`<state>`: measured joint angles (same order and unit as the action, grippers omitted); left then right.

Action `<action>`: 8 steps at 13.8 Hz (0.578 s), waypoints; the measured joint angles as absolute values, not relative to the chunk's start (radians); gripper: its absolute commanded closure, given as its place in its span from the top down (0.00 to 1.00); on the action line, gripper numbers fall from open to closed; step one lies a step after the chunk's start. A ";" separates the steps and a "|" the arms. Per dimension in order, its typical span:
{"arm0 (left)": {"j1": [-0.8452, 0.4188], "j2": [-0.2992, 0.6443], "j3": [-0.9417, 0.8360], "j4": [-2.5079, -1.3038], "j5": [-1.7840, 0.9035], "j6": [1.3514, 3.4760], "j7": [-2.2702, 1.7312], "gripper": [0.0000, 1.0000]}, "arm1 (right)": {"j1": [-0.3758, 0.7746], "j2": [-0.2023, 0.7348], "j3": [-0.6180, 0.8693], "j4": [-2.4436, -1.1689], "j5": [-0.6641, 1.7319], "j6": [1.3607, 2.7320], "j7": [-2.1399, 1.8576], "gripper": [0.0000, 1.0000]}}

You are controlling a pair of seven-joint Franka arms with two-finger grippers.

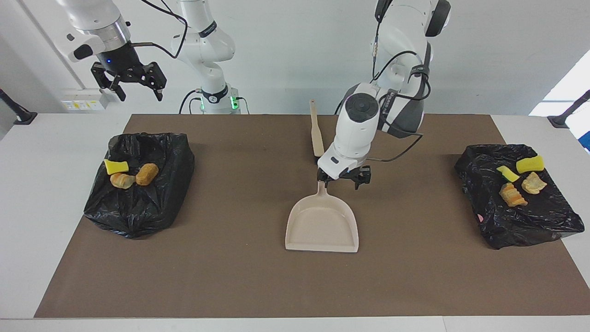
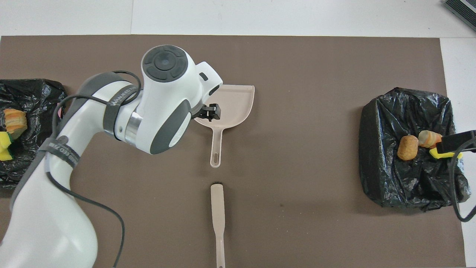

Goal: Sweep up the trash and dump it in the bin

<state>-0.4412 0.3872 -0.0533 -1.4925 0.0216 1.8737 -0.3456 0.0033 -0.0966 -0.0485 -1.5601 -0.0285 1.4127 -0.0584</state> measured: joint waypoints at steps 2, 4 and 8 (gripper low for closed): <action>-0.383 0.303 -0.048 -1.547 0.023 1.868 -0.263 1.00 | 0.003 -0.097 -0.049 -1.560 -0.029 1.413 -0.058 1.00; -0.311 0.189 -0.046 -1.625 0.023 1.854 -0.160 1.00 | 0.003 -0.097 -0.049 -1.560 -0.028 1.413 -0.058 1.00; -0.196 -0.031 -0.042 -1.726 0.023 1.754 -0.003 1.00 | 0.002 -0.097 -0.050 -1.560 -0.029 1.413 -0.058 1.00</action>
<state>-0.1961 -0.0310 -0.0422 -1.7260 0.0228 1.7536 -0.0032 0.0020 -0.0972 -0.0503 -1.5601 -0.0285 1.4127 -0.0584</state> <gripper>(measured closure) 0.000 0.000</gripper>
